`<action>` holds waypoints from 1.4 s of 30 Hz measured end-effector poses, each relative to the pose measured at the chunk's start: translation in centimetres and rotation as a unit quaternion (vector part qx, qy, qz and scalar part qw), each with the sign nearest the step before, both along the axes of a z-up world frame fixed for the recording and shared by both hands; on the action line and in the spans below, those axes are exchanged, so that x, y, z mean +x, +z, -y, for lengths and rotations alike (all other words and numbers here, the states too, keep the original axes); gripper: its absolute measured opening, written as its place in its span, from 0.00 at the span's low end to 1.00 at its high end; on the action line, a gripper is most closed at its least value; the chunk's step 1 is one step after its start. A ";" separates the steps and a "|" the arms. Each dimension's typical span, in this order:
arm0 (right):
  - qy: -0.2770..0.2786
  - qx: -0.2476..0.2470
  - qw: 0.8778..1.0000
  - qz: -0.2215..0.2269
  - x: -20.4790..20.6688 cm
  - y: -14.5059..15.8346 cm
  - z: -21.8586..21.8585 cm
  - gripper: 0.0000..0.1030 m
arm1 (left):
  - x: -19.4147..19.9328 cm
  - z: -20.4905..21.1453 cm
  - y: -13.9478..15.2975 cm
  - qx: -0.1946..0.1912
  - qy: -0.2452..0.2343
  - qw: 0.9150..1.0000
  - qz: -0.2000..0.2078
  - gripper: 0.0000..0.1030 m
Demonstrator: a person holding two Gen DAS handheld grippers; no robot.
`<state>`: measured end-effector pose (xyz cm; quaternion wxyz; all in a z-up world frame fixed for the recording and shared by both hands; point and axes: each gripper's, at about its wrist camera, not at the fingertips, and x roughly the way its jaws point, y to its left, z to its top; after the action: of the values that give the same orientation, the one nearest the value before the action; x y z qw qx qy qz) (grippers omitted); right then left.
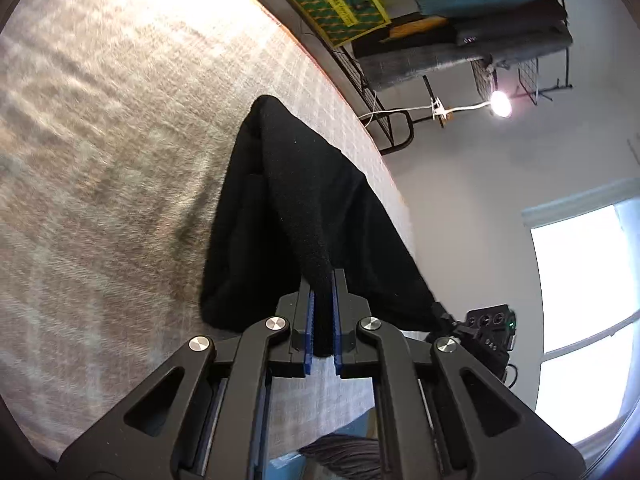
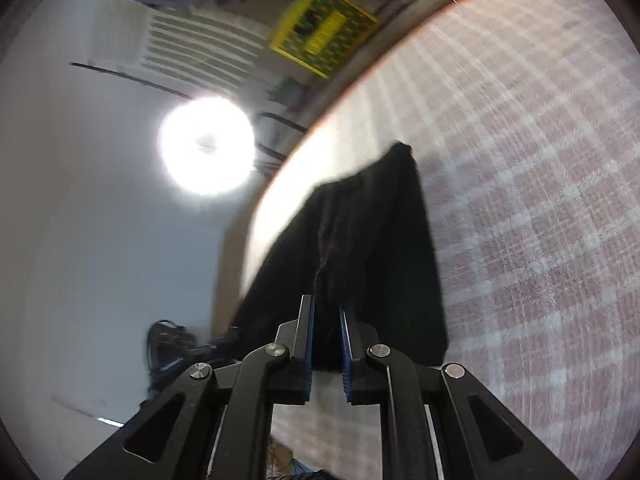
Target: Fold large clothes
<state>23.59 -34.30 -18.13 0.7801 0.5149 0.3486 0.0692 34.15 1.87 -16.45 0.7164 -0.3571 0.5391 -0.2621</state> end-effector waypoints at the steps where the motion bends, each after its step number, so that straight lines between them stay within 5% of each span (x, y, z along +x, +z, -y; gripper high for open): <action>1: 0.002 -0.011 1.000 0.003 -0.4 0.2 -0.1 0.09 | -0.1 -0.4 -0.5 0.017 -0.004 1.000 -0.003 0.05; 4: 0.006 -0.025 0.998 -0.054 -0.3 -2.6 -0.2 0.09 | -0.2 -1.1 -4.0 0.075 0.002 0.997 -0.037 0.05; 7: 0.014 -0.054 0.992 -0.116 0.4 -5.7 -0.5 0.09 | -0.3 -1.3 -5.7 0.094 0.004 0.994 -0.047 0.05; 11: 0.070 -0.117 0.984 -0.112 1.6 -4.8 -2.3 0.12 | -0.3 -0.2 -4.4 0.139 -0.013 0.990 -0.014 0.08; 15: 0.095 -0.215 0.967 -0.097 2.1 -2.3 -3.6 0.47 | 0.0 -0.2 -1.6 0.183 -0.008 0.983 0.017 0.32; 19: 0.069 -0.179 0.979 -0.075 1.6 -1.7 -2.3 0.51 | -0.8 -0.4 1.5 0.196 0.000 0.978 0.074 0.32; 23: 0.046 -0.088 0.992 -0.081 1.1 -4.7 -1.6 0.56 | -1.4 2.0 2.3 0.188 -0.042 0.976 0.102 0.32; 27: 0.029 -0.041 0.995 -0.081 1.5 -6.6 -1.5 0.55 | -0.9 5.5 1.4 0.186 -0.074 0.975 0.094 0.32; 29: 0.032 -0.033 0.996 -0.072 2.2 -6.4 -1.5 0.22 | -1.1 6.2 1.0 0.188 -0.079 0.975 0.089 0.32; 32: 0.041 -0.034 0.997 -0.052 2.1 -4.5 -1.9 0.09 | -0.9 6.3 0.5 0.195 -0.078 0.974 0.084 0.32; 35: 0.052 -0.038 0.998 -0.018 1.2 -2.5 -2.1 0.09 | -0.4 6.1 -0.1 0.203 -0.070 0.973 0.082 0.32; 37: 0.060 -0.101 0.992 -0.052 1.1 -2.5 -2.3 0.09 | -0.3 5.9 -0.4 0.201 -0.068 0.974 0.076 0.32; 40: 0.073 -0.205 0.968 -0.127 1.5 -3.9 -2.9 0.27 | -0.4 6.4 -0.4 0.207 -0.078 0.972 0.081 0.32; 42: 0.080 -0.196 0.970 -0.118 0.8 -4.1 -2.7 0.33 | -0.7 6.7 -0.4 0.205 -0.085 0.972 0.082 0.32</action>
<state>24.42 -31.59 -22.18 0.8110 0.3274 0.4848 0.0004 33.44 -4.80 -16.84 0.7910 -0.1330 0.5491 -0.2346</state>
